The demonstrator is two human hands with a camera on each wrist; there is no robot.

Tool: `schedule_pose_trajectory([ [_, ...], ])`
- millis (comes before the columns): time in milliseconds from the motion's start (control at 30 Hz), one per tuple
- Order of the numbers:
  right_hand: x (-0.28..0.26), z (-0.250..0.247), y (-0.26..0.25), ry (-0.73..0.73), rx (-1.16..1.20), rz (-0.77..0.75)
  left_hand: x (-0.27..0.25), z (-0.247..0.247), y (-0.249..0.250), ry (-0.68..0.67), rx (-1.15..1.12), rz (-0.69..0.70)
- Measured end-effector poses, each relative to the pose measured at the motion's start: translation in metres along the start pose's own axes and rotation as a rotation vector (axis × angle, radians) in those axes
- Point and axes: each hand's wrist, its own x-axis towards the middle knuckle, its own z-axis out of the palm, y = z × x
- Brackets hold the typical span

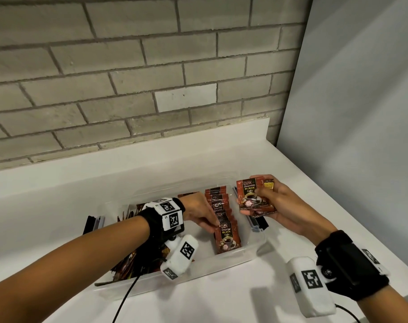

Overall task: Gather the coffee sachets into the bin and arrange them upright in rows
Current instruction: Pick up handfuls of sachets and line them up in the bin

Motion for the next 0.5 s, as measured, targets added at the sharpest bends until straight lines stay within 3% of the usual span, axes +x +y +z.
schedule_pose_trajectory([
  [200,-0.002,0.002,0.005,-0.018,0.033,0.024,0.003,0.005,0.003,-0.004,0.058,-0.006],
  [367,-0.001,0.004,0.007,0.001,-0.028,-0.018,-0.001,-0.005,0.006,0.034,0.195,0.165],
  [500,0.0,0.008,0.009,0.003,-0.028,-0.031,-0.011,-0.009,0.01,-0.08,0.049,0.27],
])
